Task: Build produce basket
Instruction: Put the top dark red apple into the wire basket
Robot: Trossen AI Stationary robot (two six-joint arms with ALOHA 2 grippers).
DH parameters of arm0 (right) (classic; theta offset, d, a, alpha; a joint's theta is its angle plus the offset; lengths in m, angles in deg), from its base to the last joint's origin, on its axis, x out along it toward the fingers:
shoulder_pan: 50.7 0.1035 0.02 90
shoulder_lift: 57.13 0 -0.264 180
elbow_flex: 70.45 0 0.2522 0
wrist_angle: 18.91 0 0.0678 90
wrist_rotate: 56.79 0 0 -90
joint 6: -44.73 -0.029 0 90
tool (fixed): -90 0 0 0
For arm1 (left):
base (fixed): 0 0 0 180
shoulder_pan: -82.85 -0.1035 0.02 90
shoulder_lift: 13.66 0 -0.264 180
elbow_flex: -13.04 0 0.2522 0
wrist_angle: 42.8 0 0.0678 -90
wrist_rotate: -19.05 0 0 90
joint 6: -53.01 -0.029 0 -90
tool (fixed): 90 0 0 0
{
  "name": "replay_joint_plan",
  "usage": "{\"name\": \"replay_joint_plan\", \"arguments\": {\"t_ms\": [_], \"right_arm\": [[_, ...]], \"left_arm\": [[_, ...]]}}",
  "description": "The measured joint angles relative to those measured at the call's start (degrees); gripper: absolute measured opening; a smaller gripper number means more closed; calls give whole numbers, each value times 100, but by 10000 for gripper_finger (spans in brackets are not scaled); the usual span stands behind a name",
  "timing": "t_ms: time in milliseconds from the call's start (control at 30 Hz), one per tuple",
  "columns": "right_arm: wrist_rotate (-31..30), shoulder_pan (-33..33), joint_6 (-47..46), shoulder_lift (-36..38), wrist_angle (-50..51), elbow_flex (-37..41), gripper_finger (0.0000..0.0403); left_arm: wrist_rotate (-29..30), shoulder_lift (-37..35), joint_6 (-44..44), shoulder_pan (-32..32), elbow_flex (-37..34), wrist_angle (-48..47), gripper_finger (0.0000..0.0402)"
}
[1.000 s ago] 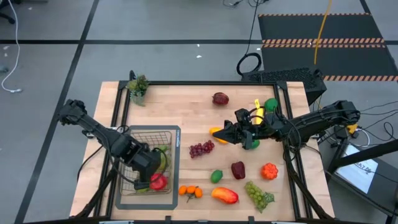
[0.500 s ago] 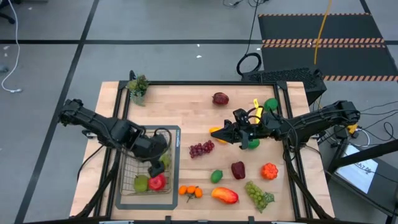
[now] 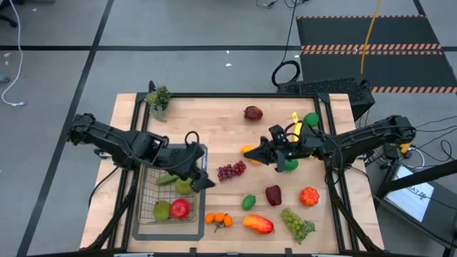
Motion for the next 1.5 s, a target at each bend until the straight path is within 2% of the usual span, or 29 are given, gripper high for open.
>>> {"name": "replay_joint_plan", "arguments": {"t_ms": [67,233,400,533,667,800,933,1133,1267,1433,1500], "right_arm": [[-191,-94,132,178,412,0,7],[-620,-343,711,852,1296,0,21],[-963,-730,1011,1614,2214,-7,70],[-997,-1163,1075,2040,2929,-7,109],[-995,-1511,1039,2215,3026,-25,137],[-988,-1858,973,2036,3092,-546,155],[-968,-2208,1575,1550,3824,-1350,167],[-398,-2788,2257,739,4749,-2310,183],[60,-2993,2317,360,4743,-2471,193],[247,-3029,2497,66,4788,-2474,203],[249,-3031,2618,-31,4899,-2474,207]], "left_arm": [[145,38,-199,-53,2,363,397],[400,38,-569,-243,2,442,397],[404,42,-1301,-574,2,436,397],[403,42,-1958,-951,2,418,397],[245,42,-2473,-1468,2,386,397],[-158,42,-2936,-2004,2,262,397],[-550,42,-3338,-2502,2,206,397],[-1204,42,-4154,-3104,2,43,397],[-1638,42,-4745,-3380,0,-294,397],[-2216,-9,-5307,-3406,0,-1106,397],[-2242,-65,-5505,-3346,-5,-1530,397]]}}
